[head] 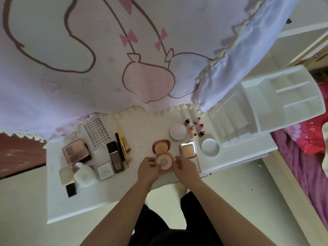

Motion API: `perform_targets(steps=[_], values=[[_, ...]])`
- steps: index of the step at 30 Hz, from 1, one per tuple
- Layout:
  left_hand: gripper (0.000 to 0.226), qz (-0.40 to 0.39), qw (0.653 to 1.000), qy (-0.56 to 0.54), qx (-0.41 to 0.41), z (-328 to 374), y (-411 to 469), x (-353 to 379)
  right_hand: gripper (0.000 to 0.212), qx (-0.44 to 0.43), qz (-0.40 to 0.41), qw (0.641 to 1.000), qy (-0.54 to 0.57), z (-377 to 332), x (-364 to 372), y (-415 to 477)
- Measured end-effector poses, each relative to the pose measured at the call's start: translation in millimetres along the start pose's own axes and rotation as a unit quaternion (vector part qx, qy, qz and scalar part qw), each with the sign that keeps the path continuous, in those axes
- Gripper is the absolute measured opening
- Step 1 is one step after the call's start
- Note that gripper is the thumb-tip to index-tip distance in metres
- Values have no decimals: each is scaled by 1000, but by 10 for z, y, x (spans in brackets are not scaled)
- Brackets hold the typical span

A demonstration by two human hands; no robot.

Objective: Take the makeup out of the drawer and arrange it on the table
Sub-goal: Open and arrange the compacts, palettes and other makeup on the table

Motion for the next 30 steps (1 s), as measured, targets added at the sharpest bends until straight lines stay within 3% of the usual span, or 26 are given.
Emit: perform_targets(steps=[3,10,12,16,20,22,27,30], values=[[26,21,989,136,57,91,-17,-42,15,-24,7,999,-22,-74,43,46],[32,22,967,227,109,157,4,-196,17,-18,25,998,-55,-144,7,39],[30,78,941,292,151,178,2,-411,24,-12,61,997,-50,-211,-62,-3],[33,190,858,434,197,125,10,-916,15,-59,101,993,-17,-485,-71,-11],[44,171,830,480,228,-7,117,-1246,18,-135,62,989,-14,-911,177,67],[50,151,832,477,240,-60,127,-1321,23,-146,35,987,-63,-1096,355,112],[51,123,880,401,224,-154,144,-1445,26,-204,-26,969,-139,-1587,813,209],[51,107,898,355,236,-221,155,-1532,26,-192,-43,966,-170,-1702,1048,278]])
Point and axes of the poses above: each hand's wrist, its own y-axis towards the middle knuckle, its own x-axis out of the palm, z = x × y, the point moved 7 cm from there along y, towards the middle knuckle, and after that the axes turned 1 degree about x, right-handed, at the moved point
